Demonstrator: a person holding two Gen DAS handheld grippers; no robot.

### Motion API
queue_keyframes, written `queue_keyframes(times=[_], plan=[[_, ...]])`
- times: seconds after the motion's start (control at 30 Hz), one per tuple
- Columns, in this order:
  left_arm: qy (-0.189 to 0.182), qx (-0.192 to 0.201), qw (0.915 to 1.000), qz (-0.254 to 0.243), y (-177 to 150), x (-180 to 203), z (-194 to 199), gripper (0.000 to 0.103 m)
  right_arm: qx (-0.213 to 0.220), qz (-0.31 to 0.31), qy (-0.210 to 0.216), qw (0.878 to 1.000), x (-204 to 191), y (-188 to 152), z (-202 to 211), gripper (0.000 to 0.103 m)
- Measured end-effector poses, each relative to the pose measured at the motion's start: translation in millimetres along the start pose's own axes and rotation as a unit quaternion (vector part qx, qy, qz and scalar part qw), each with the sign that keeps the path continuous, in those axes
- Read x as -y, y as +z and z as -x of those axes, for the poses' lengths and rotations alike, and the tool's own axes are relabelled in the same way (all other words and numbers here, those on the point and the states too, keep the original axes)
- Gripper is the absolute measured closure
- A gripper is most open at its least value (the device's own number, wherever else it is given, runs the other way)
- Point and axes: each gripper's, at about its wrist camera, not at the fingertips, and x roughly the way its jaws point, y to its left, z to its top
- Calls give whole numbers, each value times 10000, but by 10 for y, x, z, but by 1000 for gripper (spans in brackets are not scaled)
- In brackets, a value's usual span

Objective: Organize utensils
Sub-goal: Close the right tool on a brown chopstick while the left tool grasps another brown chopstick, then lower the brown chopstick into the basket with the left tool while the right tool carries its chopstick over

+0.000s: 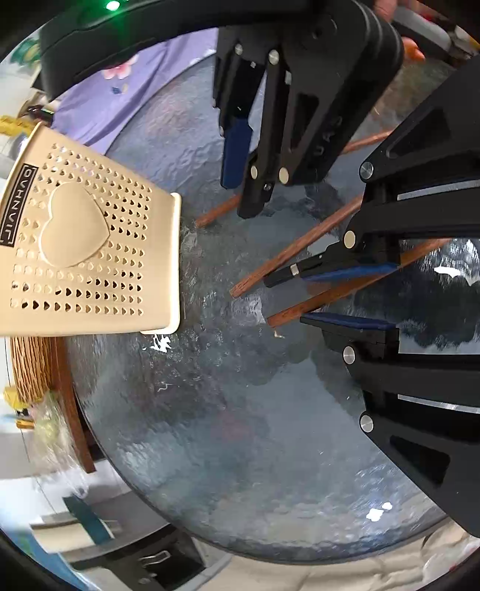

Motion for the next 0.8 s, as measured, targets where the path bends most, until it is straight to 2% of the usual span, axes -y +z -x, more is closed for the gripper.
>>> queue_keyframes(times=[0.1, 0.17, 0.47, 0.57, 0.7, 0.8], plan=[[166, 144, 9998, -15, -82, 44, 22, 91, 91, -17, -5, 10000, 11, -40, 13, 89], [236, 221, 9995, 13, -117, 67, 38, 91, 122, -31, 9, 9999, 17, -57, 7, 94], [407, 327, 9986, 32, -195, 138, 68, 97, 224, -222, 218, 9993, 187, -144, 51, 96], [336, 296, 9989, 144, -166, 114, 63, 97, 265, -357, 544, 9975, 256, -184, 72, 96], [154, 251, 9993, 243, -90, 31, 59, 97, 487, -305, 594, 9966, 287, -245, 181, 95], [55, 396, 9987, 320, -27, -45, 158, 97, 682, -300, 746, 9944, 319, -279, 309, 95]])
